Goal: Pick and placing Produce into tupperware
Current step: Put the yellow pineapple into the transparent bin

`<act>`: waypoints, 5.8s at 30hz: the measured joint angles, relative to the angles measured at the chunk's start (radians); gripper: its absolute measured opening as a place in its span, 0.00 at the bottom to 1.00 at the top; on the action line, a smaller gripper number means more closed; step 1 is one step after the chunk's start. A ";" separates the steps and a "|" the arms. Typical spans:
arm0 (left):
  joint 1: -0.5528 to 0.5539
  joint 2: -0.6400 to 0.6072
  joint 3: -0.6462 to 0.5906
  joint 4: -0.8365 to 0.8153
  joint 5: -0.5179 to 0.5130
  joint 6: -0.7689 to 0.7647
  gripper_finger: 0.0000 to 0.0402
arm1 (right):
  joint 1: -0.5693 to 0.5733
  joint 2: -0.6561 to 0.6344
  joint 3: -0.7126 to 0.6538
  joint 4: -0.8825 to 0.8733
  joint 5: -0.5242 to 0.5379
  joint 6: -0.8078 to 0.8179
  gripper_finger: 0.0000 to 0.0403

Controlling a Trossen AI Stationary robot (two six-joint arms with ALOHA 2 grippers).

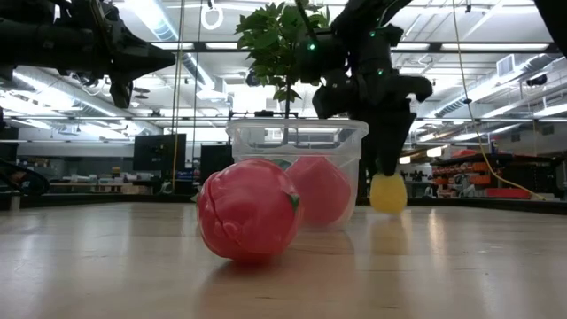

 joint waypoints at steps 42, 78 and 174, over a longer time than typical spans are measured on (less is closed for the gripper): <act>0.000 0.000 0.000 0.000 0.000 0.000 0.05 | 0.052 -0.168 0.164 -0.161 -0.048 0.075 0.43; 0.000 0.000 0.000 0.000 0.000 0.000 0.08 | 0.017 -0.371 -0.384 0.208 0.020 0.397 0.82; 0.000 0.000 0.000 -0.005 0.000 0.013 0.07 | 0.099 -0.125 0.362 -0.277 0.019 0.317 0.55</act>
